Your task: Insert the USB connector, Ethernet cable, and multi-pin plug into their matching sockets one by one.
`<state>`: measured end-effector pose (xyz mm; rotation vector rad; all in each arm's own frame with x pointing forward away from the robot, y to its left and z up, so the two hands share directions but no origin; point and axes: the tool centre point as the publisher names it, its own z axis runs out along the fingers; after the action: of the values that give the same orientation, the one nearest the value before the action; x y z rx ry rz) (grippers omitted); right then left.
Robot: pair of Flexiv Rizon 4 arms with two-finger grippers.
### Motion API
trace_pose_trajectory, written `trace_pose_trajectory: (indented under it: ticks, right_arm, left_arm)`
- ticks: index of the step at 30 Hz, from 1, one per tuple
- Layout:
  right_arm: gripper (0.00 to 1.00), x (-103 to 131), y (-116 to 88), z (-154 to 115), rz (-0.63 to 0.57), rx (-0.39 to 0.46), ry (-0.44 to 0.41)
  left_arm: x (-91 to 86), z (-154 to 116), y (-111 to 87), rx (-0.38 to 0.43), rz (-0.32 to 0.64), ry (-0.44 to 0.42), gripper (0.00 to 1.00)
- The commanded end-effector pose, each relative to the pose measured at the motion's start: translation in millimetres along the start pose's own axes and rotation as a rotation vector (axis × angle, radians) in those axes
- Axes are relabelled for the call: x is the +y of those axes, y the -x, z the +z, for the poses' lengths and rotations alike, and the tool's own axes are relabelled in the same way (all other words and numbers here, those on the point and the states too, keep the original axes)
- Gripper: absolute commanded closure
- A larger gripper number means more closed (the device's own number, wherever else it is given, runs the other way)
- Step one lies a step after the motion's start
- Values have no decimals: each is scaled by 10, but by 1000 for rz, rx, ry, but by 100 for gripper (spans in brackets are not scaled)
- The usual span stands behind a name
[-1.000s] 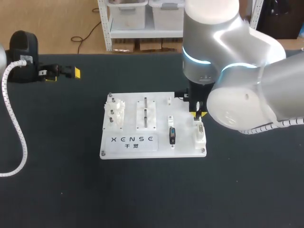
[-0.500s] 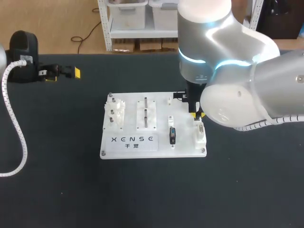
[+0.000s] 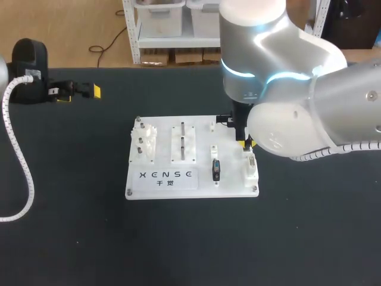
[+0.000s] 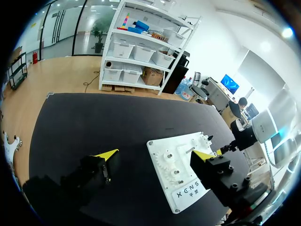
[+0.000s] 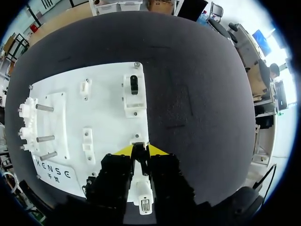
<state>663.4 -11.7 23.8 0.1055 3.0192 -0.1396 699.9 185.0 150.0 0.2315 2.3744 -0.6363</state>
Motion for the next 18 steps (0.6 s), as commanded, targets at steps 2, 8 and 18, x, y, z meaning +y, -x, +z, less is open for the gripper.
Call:
trace_pose_trajectory:
  ticks: [2, 8, 18]
  right_arm:
    - [0, -5, -37, -137, 4, -40, 5]
    - [0, 58, -113, -454, -1, -88, 29]
    - [0, 343, -450, -629, -27, -82, 91]
  left_arm:
    - [0, 0, 0, 0, 0, 0, 0]
    - [0, 0, 0, 0, 0, 0, 0]
    - [0, 0, 0, 0, 0, 0, 0]
